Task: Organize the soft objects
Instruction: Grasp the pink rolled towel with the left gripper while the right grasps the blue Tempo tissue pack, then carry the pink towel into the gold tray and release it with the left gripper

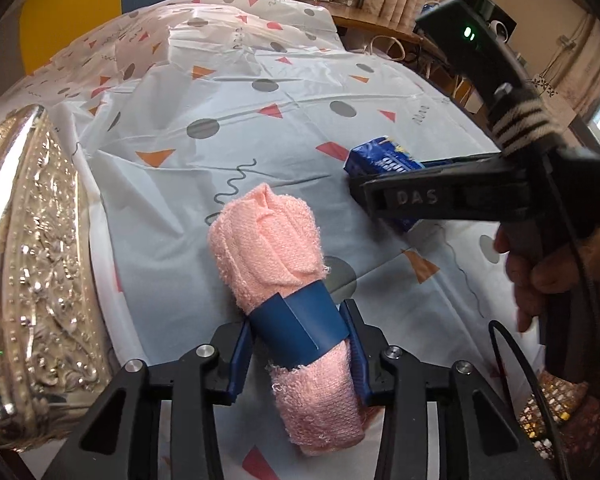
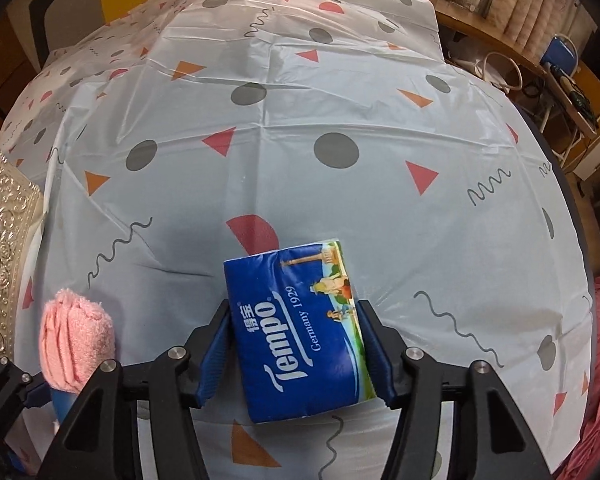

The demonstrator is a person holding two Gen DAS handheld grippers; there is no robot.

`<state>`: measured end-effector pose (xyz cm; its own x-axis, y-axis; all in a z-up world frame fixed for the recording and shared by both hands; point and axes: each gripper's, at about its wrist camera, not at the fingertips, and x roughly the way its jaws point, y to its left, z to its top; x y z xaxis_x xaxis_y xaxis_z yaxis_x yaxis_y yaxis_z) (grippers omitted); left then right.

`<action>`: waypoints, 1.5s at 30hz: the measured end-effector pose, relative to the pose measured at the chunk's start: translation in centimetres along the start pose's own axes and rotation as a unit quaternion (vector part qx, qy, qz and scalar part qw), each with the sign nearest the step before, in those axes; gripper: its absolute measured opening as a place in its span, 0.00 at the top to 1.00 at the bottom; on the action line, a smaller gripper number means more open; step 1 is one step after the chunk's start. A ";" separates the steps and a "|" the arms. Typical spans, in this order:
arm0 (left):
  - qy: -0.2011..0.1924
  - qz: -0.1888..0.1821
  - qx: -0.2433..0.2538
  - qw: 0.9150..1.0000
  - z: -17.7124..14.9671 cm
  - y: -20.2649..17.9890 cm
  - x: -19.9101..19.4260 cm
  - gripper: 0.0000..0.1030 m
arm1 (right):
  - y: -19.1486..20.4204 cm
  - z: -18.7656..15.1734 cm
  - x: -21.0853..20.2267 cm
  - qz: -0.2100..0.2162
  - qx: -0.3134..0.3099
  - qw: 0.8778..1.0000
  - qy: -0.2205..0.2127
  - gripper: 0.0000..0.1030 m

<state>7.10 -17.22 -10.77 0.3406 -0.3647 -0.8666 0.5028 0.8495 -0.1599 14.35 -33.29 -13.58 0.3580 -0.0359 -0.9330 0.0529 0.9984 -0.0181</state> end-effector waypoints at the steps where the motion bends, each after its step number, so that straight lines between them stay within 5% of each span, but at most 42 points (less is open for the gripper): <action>1: -0.007 0.003 0.009 1.000 0.0 -0.2 -0.6 0.60 | 0.1 -0.2 -0.1 0.001 -0.001 1.000 -0.007 0.41; 12: -0.119 -0.016 0.004 0.993 1.5 1.0 -9.8 0.59 | 1.4 -1.2 -0.6 -0.020 -0.035 0.998 -0.037 0.42; 24: -0.209 0.048 -0.121 0.969 -1.8 13.8 -20.2 0.59 | 2.6 -1.1 -0.7 -0.040 -0.066 0.995 -0.055 0.46; 30: -0.195 0.114 -0.202 0.953 -8.5 21.8 -22.6 0.59 | 2.7 -1.1 -0.7 -0.043 -0.071 0.995 -0.058 0.46; 38: -0.148 0.190 -0.315 0.918 -19.5 30.2 -24.6 0.59 | 2.8 -1.1 -0.7 -0.044 -0.073 0.995 -0.059 0.46; 41: -0.119 0.200 -0.331 0.914 -21.6 31.8 -23.6 0.59 | 2.8 -1.1 -0.7 -0.044 -0.072 0.995 -0.059 0.46; 45: -0.090 0.206 -0.323 0.919 -22.4 32.3 -22.1 0.58 | 2.8 -1.1 -0.7 -0.043 -0.071 0.995 -0.059 0.46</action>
<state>-2.01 26.89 -7.37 0.5518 0.0310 -0.8334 -0.2551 0.9577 -0.1333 13.23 -30.46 -13.36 0.4653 -0.1183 -0.8772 -0.0410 0.9871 -0.1549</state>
